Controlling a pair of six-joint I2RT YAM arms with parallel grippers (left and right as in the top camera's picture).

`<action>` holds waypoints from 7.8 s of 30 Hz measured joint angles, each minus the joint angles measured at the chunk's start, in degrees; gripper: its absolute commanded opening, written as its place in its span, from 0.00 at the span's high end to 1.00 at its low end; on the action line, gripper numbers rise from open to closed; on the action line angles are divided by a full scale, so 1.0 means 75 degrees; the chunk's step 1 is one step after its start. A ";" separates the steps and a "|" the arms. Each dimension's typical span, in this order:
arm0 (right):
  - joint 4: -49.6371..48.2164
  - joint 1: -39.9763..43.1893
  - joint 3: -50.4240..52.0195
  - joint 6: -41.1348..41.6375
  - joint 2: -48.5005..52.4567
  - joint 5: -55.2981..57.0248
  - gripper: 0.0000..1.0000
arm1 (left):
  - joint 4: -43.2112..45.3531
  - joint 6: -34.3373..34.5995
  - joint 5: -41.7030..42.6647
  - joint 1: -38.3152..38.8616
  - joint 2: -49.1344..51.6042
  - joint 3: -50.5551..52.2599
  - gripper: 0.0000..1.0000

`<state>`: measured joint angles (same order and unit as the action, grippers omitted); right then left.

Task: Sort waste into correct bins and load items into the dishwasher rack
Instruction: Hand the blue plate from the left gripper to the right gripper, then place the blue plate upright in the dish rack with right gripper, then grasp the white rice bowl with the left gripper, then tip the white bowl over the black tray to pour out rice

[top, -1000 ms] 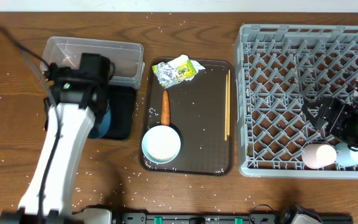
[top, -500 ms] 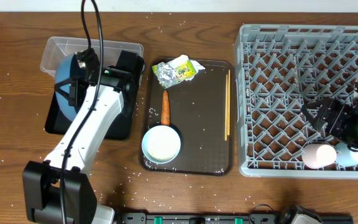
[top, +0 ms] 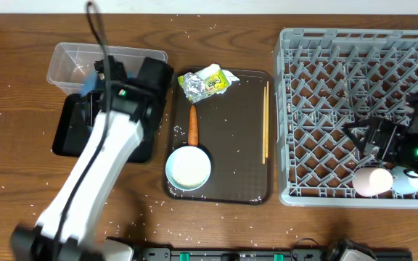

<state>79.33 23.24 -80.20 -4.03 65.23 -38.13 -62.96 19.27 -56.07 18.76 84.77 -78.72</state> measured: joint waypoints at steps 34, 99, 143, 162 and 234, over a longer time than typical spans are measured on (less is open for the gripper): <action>-0.3077 -0.4975 0.0003 0.2556 0.0883 0.2404 0.99 | 0.2247 -0.0565 0.8061 0.2157 -0.1687 -0.0822 0.02; -0.3649 -0.3847 0.0017 -0.0775 0.4864 0.9815 0.01 | 0.0560 -0.0548 0.8172 0.2119 -0.1687 -0.0822 0.02; -0.1571 -0.2958 0.0015 0.2605 0.1623 0.3579 0.01 | 0.1923 -0.0408 0.8687 0.2929 0.0580 0.3063 0.49; -0.1478 -0.2958 0.0015 0.2608 0.1623 0.3634 0.01 | 0.2984 -0.0976 0.8577 0.2929 0.1411 0.3308 0.94; -0.1037 -0.2958 0.0015 0.2611 0.1623 0.3637 0.01 | 0.6677 -0.1711 1.8054 -0.5694 0.0895 0.3086 0.94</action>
<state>71.55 1.06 -80.09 15.55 77.41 -10.85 -12.88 6.44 79.33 -23.94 91.48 -55.57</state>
